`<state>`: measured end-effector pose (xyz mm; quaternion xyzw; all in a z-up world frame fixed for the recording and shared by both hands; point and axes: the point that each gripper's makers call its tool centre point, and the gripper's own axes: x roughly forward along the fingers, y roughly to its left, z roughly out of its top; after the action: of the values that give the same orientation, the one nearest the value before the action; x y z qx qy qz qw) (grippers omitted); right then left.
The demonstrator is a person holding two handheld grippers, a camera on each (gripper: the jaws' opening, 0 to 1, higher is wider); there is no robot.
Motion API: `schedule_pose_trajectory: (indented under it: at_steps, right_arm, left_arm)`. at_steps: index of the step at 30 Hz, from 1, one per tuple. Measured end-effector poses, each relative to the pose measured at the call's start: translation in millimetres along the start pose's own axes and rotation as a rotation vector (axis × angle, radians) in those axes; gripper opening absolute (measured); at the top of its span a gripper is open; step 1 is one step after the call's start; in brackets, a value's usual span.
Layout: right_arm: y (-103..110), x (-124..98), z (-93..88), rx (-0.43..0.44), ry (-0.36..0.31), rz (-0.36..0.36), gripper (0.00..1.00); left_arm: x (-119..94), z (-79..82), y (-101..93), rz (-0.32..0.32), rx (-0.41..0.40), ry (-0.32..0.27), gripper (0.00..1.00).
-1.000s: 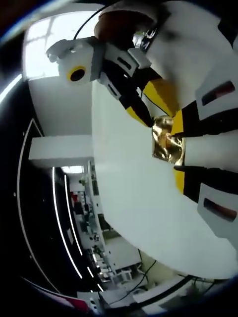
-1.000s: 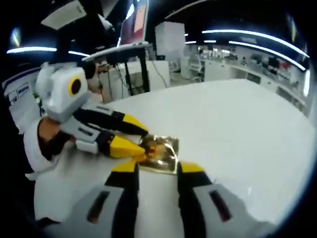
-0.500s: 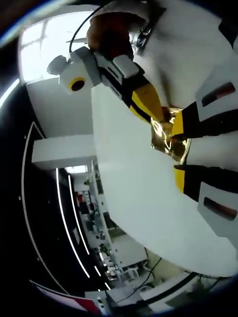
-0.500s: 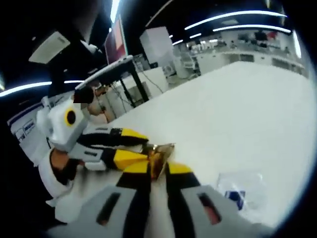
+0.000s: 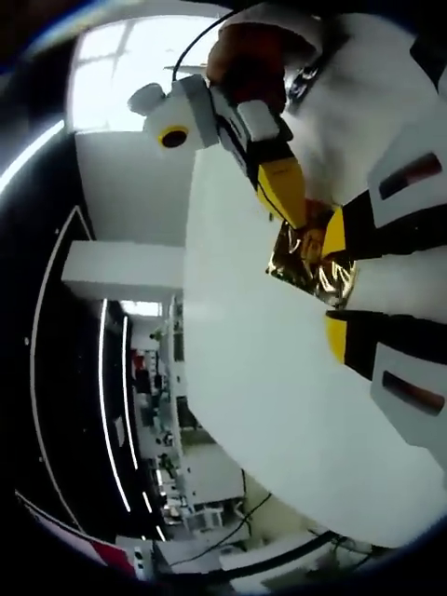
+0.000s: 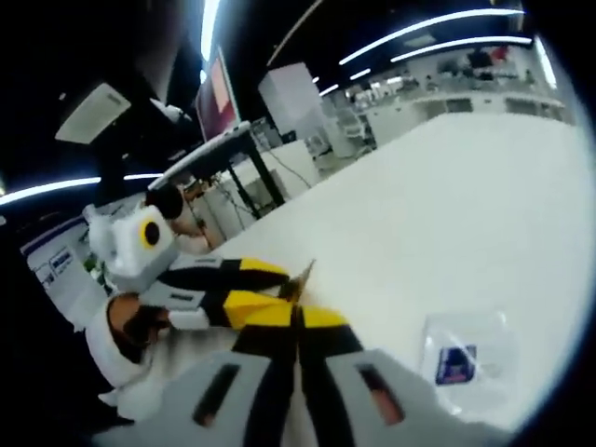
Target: Arrange the skincare products in the storage area until every visible bottle or jar stands upright without overlapping.
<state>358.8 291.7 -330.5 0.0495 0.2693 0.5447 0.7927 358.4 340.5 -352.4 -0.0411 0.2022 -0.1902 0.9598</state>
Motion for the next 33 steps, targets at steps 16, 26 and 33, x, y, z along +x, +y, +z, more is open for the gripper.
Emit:
schedule_pose_trajectory:
  at_steps: [16, 26, 33]
  right_arm:
    - [24.6, -27.3, 50.0, -0.048, -0.258, 0.049, 0.00]
    - [43.5, -41.8, 51.3, 0.110, -0.370, 0.117, 0.00]
    - [43.3, -57.6, 45.4, 0.271, -0.494, 0.113, 0.00]
  left_arm:
    - [-23.0, 33.0, -24.5, -0.241, -0.301, -0.228, 0.28]
    - [-39.2, 46.6, -58.9, -0.438, -0.506, -0.313, 0.24]
    - [-48.8, 51.5, -70.0, -0.478, -0.647, -0.385, 0.17]
